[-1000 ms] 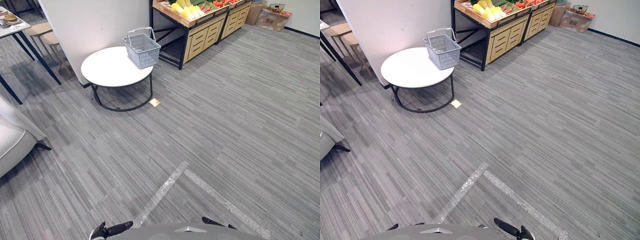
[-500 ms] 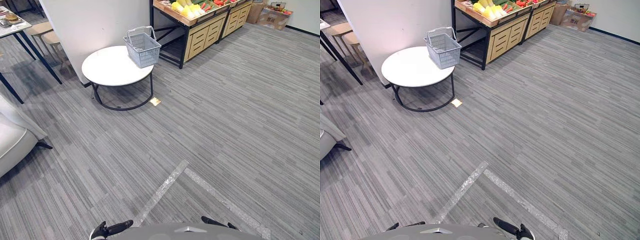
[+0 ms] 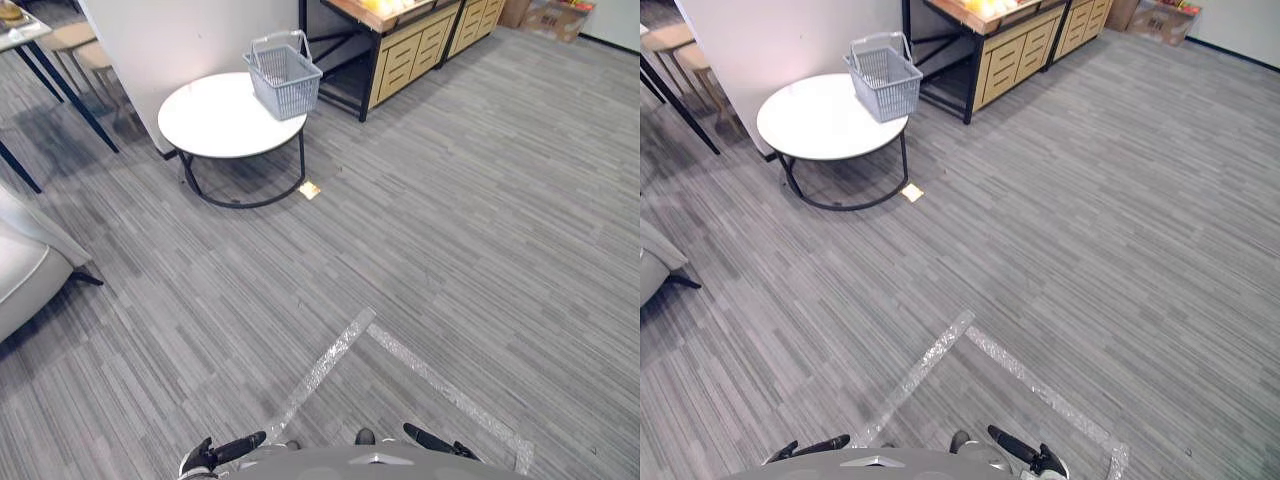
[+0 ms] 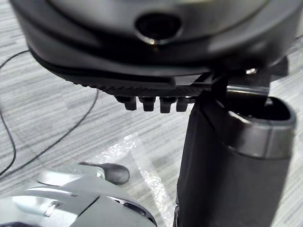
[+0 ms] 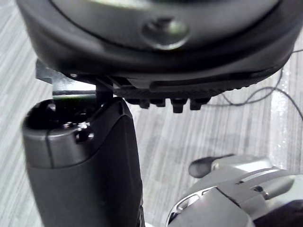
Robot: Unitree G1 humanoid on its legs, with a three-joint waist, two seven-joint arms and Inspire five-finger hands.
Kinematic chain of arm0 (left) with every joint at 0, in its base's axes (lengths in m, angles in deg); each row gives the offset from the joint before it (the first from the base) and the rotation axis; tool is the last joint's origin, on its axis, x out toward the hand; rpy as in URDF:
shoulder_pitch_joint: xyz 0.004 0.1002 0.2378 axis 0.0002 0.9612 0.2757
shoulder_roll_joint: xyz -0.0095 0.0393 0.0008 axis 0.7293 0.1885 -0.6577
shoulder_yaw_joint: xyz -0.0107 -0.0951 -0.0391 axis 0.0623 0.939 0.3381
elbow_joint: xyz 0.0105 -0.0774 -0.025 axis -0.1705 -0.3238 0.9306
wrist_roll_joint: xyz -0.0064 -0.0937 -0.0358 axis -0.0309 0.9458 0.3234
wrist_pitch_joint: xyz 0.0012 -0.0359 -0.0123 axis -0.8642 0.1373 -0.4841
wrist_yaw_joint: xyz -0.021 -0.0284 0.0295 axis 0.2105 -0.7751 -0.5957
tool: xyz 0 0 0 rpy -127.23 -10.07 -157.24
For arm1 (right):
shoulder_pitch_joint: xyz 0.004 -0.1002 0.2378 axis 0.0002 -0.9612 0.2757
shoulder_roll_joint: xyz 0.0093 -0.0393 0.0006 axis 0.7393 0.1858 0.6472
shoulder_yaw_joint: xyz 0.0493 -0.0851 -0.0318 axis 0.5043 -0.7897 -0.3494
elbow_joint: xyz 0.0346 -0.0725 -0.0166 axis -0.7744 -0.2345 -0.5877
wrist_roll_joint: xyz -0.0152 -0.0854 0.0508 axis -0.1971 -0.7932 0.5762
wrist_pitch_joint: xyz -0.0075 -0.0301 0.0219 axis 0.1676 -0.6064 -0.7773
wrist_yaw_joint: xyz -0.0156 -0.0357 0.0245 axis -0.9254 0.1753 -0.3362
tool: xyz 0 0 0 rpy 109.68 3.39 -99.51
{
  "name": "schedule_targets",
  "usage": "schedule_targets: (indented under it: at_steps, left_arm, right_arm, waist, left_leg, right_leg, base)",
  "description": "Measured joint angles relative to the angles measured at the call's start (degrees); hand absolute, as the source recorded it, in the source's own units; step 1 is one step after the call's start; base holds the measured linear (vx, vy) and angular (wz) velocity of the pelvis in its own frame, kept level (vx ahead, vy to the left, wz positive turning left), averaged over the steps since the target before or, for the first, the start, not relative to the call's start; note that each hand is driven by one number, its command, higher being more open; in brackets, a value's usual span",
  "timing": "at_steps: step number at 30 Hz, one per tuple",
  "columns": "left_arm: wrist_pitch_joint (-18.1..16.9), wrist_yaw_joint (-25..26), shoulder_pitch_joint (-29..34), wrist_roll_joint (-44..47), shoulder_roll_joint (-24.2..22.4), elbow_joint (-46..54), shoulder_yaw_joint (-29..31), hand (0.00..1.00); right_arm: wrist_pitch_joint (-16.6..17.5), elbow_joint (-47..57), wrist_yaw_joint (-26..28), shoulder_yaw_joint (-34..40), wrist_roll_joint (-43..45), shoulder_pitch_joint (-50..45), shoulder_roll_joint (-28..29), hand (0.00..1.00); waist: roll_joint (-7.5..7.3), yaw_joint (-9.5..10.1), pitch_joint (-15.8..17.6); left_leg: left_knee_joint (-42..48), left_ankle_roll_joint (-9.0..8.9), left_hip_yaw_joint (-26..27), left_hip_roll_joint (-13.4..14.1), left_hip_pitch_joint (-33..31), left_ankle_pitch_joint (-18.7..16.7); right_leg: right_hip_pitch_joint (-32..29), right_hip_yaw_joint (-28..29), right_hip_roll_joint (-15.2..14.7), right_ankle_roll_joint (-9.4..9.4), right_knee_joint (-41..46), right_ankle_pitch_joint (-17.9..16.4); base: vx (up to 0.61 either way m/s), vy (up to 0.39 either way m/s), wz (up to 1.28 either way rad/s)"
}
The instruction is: Pick vegetable in the basket
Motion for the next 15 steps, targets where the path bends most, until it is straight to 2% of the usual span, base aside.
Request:
schedule_targets:
  at_steps: [2, 3, 6, 7, 8, 10, 12, 13, 14, 15]
  left_arm:
    - [0.0, 0.1, -0.9, 1.3, -0.3, 0.0, 1.1, 1.0]
    - [-0.1, 0.0, -1.6, 2.2, -0.3, 0.1, 2.0, 1.0]
    - [-0.6, -0.2, -2.3, 3.8, -0.6, 1.8, 2.2, 1.0]
    - [-0.9, -0.1, -2.4, 4.2, -0.7, 1.8, 2.2, 1.0]
    - [-1.3, -0.2, -2.7, 4.5, -1.3, 1.9, 2.1, 1.0]
    - [-1.3, -0.5, -3.1, 4.8, -1.4, 2.2, 2.1, 1.0]
    - [-1.4, -0.8, -3.3, 6.0, -1.4, 2.2, 2.1, 1.0]
    - [-1.4, -0.6, -3.3, 6.0, -1.5, 2.2, 2.1, 1.0]
    - [-1.4, -0.6, -3.3, 6.0, -1.5, 2.2, 2.1, 1.0]
    - [-1.4, -0.2, -3.3, 5.9, -1.8, 2.2, 2.1, 1.0]
  right_arm:
    - [0.1, 0.3, 0.3, 0.0, 0.3, 0.1, 0.0, 0.0]
    - [0.2, 0.8, 0.3, 0.0, 1.2, 0.1, 0.0, 0.0]
    - [0.3, 0.9, 0.2, 0.0, 1.2, -0.6, -0.1, 0.0]
    - [0.2, 0.9, 0.0, 0.0, 1.2, -0.9, -0.5, 0.0]
    - [0.2, 0.9, -0.1, 0.1, 1.2, -0.9, -0.9, 0.0]
    - [0.2, 0.8, -0.7, 0.7, 1.2, -0.7, -1.0, 0.0]
    - [0.2, 0.8, -0.8, 1.3, 1.2, -0.5, -1.0, 0.0]
    - [0.3, 0.8, -0.9, 2.0, 1.2, -0.6, -1.0, 0.0]
    - [0.3, 0.8, -1.0, 2.0, 1.2, -0.5, -1.0, 0.0]
    - [0.3, 0.9, -1.1, 2.0, 1.2, -0.4, -1.1, 0.0]
  waist:
    - [0.01, 0.04, 1.3]
    - [0.06, 0.19, 2.5]
    - [0.27, 0.28, 3.5]
    - [0.9, 0.25, 3.9]
    - [1.59, -0.1, 4.3]
    - [1.86, 0.21, 4.4]
    - [1.93, 0.27, 4.6]
    - [2.01, 0.28, 4.7]
    - [2.05, 0.28, 4.7]
    - [2.65, 0.3, 4.9]
  left_leg:
    - [6.4, -0.21, 0.1, 1.1, -2.7, -2.8]
    - [15.0, -1.31, 0.7, 2.7, -5.8, -5.0]
    - [32.5, -1.99, 1.4, 5.3, -13.5, -4.7]
    - [37.9, -1.54, 1.1, 6.5, -15.7, -5.7]
    - [39.6, -1.59, 0.3, 6.6, -17.6, -7.1]
    - [35.1, -1.79, -0.5, 5.7, -21.4, -7.2]
    - [28.3, -2.07, -0.6, 5.2, -23.1, -5.7]
    - [19.0, -2.81, -1.3, 4.7, -23.9, -2.3]
    - [17.3, -3.02, -1.6, 4.7, -23.9, -1.7]
    - [10.6, -4.22, -2.5, 5.1, -23.7, 0.6]
  right_leg:
    - [-0.4, -0.1, 0.2, -0.23, 1.9, -1.4]
    - [-0.2, -0.1, 0.4, -0.81, 3.2, -2.9]
    - [1.0, -0.2, 0.2, -1.8, 4.6, -4.7]
    - [2.0, -0.2, 0.2, -1.77, 5.2, -5.7]
    - [2.9, 0.0, -0.1, -1.73, 5.2, -6.1]
    - [2.7, 0.9, -1.8, -1.19, 5.2, -6.5]
    - [2.6, 1.8, -3.1, -0.54, 5.2, -6.9]
    - [2.8, 3.0, -4.7, 0.84, 5.2, -7.8]
    - [2.8, 3.3, -5.0, 1.13, 5.2, -7.9]
    - [3.1, 4.4, -5.1, 2.04, 4.6, -8.5]
  base:
    - [-0.05, -0.075, 0.04]
    - [-0.07, -0.099, 0.09]
    - [-0.01, -0.061, 0.09]
    - [0.06, 0.026, -0.01]
    - [0.06, 0.047, -0.04]
    - [0.12, 0.133, -0.18]
    - [0.2, 0.176, -0.28]
    - [0.25, 0.219, -0.27]
    - [0.33, 0.314, -0.38]
    - [0.25, 0.263, -0.29]
